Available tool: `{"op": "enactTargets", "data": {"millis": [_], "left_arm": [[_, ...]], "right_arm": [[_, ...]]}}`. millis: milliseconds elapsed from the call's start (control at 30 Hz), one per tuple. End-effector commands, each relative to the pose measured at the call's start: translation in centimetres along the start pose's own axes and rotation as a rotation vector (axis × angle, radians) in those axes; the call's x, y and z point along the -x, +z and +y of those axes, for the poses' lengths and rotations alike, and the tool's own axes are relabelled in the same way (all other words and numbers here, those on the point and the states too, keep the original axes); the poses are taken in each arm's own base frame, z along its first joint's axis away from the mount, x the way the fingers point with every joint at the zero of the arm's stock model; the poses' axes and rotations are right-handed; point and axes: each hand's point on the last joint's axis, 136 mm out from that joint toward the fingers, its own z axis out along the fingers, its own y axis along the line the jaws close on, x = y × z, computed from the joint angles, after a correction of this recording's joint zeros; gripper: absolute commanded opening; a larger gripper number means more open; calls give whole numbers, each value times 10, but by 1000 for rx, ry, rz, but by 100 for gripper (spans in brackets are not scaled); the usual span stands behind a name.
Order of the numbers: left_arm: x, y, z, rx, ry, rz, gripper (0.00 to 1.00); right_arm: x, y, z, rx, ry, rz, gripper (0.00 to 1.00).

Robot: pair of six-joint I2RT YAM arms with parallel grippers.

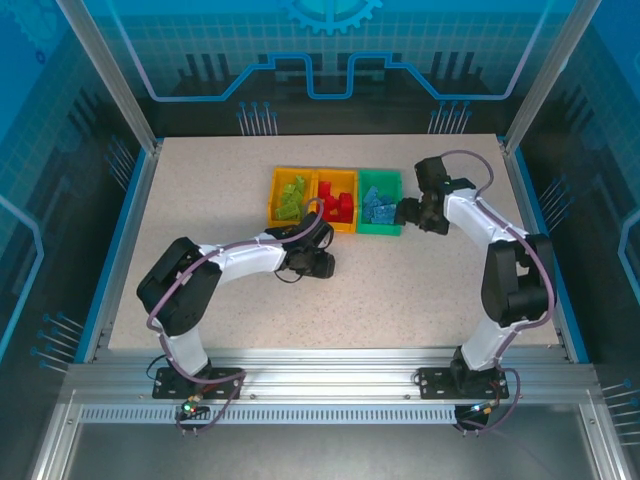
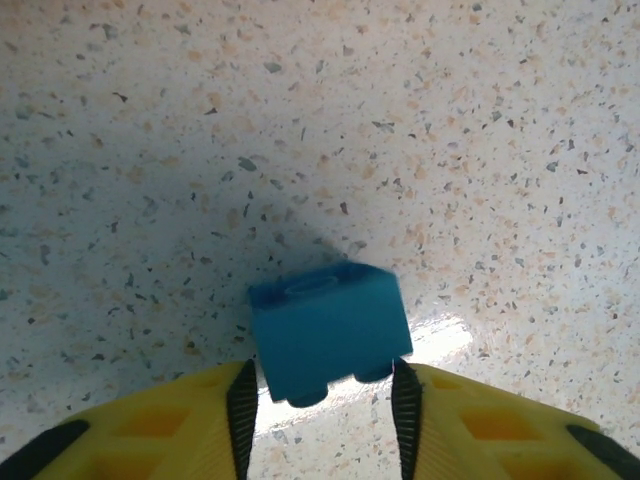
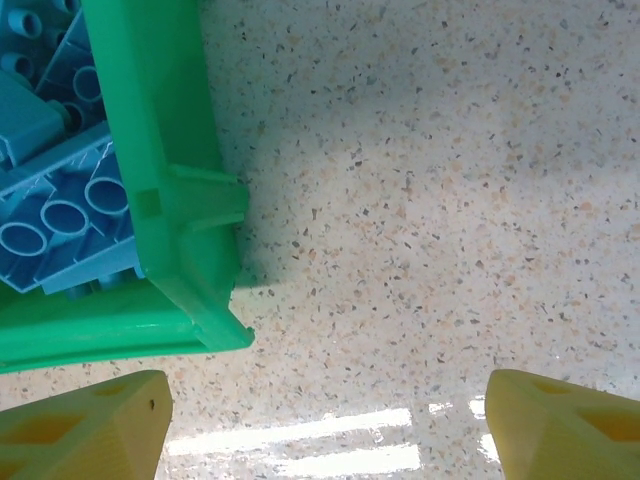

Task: Sort the legos into containers by color

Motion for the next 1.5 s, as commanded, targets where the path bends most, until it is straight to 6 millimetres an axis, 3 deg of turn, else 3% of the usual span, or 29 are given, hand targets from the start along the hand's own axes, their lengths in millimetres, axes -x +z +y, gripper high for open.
{"op": "enactTargets", "data": {"millis": [0,167,267,333,433,533,733,867,1067,1233,1333,1467], "left_arm": [[0,-8,-10,-22,2,14,47],[4,-24,-15,-32,3,-20,64],[9,-41,-13,-27,-12,-70,89],[13,-57,-9,-18,-19,-114,99],[17,-81,7,39,-38,-194,99],[15,-100,35,91,-105,-257,99],[-10,-109,108,117,-333,-274,99],[-27,-115,140,174,-391,-293,99],[-44,-109,156,195,-429,-271,99],[-50,-104,161,199,-442,-260,99],[-48,-103,160,189,-444,-264,99],[-47,-103,159,187,-447,-266,99]], "right_arm": [[-9,-8,2,21,-10,5,83],[-27,-16,15,29,-40,7,83],[-41,-24,33,45,-68,-2,83],[-47,-33,45,39,-100,-25,83],[-58,-44,72,61,-177,-73,84],[-76,-43,101,75,-269,-92,84],[-117,-14,149,96,-328,2,85],[-139,1,182,96,-363,41,87],[-152,24,210,81,-385,96,87],[-156,33,213,65,-397,118,85],[-157,44,210,29,-415,143,77],[-157,45,208,16,-424,154,59]]}}
